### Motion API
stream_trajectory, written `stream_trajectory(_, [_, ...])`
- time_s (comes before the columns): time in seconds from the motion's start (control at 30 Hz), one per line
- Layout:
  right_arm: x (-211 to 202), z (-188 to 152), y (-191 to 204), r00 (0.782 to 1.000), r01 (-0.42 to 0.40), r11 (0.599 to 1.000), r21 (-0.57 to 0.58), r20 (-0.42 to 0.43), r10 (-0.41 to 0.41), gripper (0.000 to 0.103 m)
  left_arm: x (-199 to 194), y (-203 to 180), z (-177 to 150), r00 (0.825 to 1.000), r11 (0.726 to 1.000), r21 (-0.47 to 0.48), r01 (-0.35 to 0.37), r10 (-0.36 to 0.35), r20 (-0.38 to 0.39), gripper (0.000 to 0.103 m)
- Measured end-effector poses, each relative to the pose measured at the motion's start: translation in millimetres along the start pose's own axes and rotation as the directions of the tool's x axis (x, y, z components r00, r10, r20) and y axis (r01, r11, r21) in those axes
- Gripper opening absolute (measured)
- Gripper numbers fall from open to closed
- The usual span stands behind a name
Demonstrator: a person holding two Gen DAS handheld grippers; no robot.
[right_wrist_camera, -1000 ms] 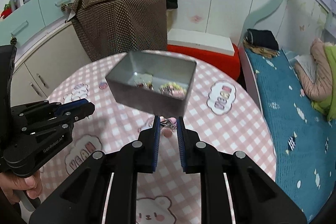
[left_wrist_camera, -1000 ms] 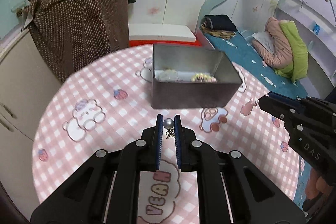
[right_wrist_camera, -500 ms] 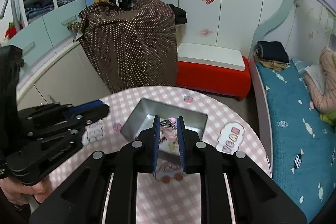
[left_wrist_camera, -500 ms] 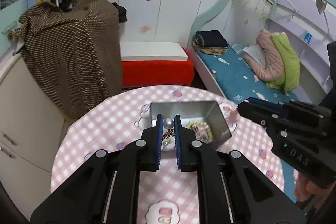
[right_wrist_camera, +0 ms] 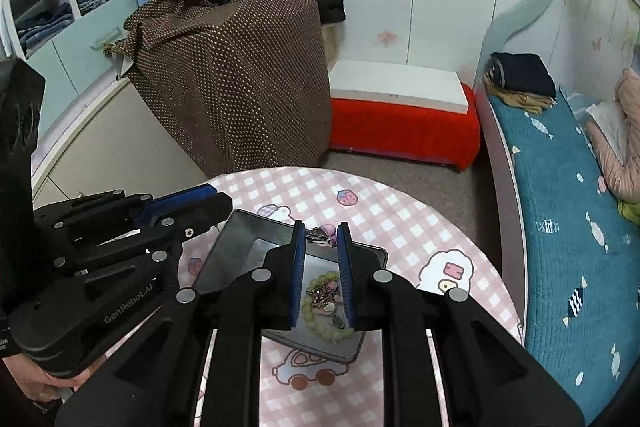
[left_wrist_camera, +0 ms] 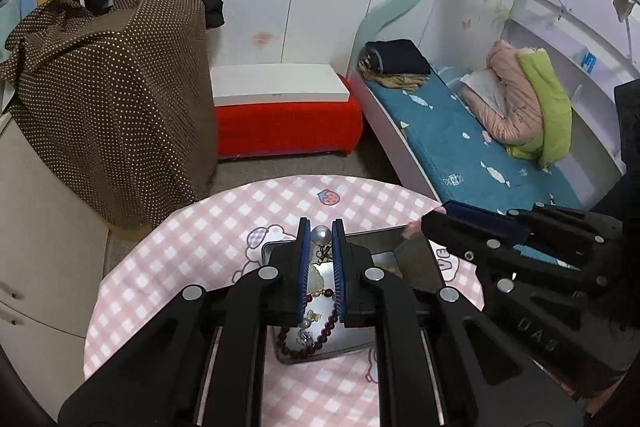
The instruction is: Organize jewelry
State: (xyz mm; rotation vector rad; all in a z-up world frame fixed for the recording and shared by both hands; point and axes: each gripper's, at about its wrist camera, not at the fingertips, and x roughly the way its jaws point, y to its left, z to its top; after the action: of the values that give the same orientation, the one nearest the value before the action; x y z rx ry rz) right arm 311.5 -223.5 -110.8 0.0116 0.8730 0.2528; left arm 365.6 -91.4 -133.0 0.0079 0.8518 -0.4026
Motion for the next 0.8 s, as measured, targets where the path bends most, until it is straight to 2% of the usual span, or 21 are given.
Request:
stream_trajectory(0.27, [25,-5,-6,0.998,0.007,1.000,0.019,-0.055,-0.006,0.015,25,2,-5,0.999,1.000,-0.007,0.000,-0.001,-0.048,0.011])
stream_trajectory(0.53, [38,-11,-9,0.995,0.013,0.999,0.029,-0.096,-0.010,0.016,34,5,-11,0.997,1.000,0.004,-0.029,0.029,-0.075,0.014])
stream_trajectory(0.57, [39,-12,-9,0.995,0.014,0.999,0.030,-0.102,-0.011,0.021,34,5,-12,0.997,0.999,0.006,-0.034,0.034,-0.074,0.029])
stream_trajectory(0.67, [40,-13,-12,0.995,0.034,0.998,0.046,-0.098,-0.029,0.036,30,10,-13,0.994,0.996,-0.008,-0.090,0.089,-0.061,0.053])
stream_trajectory(0.7, [39,-14,-14,0.995,0.035,0.998,0.054,-0.094,-0.029,0.039,28,14,-13,0.993,0.995,-0.020,-0.099,0.098,-0.059,0.057])
stream_trajectory(0.73, [38,-14,-16,0.996,0.033,0.998,0.061,-0.087,-0.028,0.047,26,17,-14,0.993,0.994,-0.028,-0.104,0.103,-0.054,0.064])
stream_trajectory(0.77, [36,-15,-19,0.996,0.044,0.996,0.072,-0.078,-0.038,0.062,22,21,-15,0.992,0.993,-0.034,-0.117,0.116,-0.041,0.070])
stream_trajectory(0.8, [35,-16,-22,0.996,0.058,0.995,0.081,-0.072,-0.052,0.069,18,24,-15,0.992,0.991,-0.040,-0.125,0.124,-0.030,0.073])
